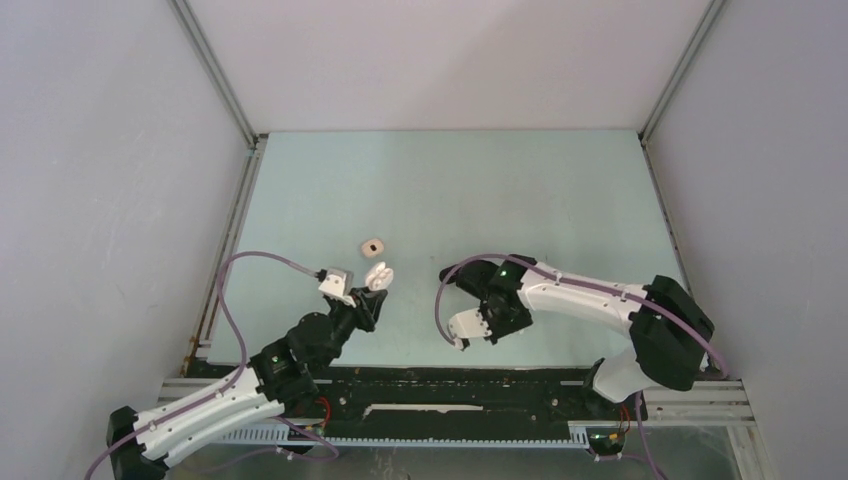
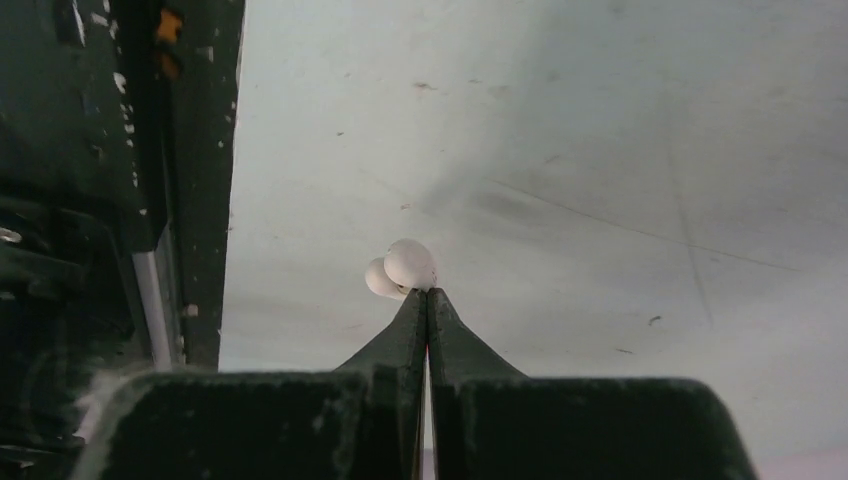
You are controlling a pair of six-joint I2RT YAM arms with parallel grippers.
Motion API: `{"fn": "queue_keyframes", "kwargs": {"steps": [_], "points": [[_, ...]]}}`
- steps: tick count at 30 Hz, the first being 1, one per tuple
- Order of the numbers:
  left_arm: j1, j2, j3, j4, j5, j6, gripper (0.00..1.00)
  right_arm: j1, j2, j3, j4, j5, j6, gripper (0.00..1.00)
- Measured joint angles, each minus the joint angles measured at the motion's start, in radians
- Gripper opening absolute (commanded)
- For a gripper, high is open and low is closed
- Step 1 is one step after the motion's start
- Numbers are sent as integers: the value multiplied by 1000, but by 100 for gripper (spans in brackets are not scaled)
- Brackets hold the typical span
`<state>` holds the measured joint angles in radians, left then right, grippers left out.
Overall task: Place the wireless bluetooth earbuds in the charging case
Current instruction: Adjust the earbud at the center of the board.
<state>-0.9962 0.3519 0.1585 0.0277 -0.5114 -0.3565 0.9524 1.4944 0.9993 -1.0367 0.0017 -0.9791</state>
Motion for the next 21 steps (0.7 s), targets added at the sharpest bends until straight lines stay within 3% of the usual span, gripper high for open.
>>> {"fn": "queue_keyframes", "kwargs": {"steps": [3, 7, 14, 21], "points": [[0, -26, -10, -7, 3, 0, 0, 8, 34, -43, 4, 41, -28, 1], [0, -57, -11, -24, 18, -1, 0, 8, 97, -51, 51, 81, -44, 11], [0, -92, -11, -57, 23, -2, 0, 3, 170, -51, 128, 116, -50, 14], [0, -91, -11, -79, 35, -5, 0, -80, 119, -50, 135, 61, -37, 21]]}}
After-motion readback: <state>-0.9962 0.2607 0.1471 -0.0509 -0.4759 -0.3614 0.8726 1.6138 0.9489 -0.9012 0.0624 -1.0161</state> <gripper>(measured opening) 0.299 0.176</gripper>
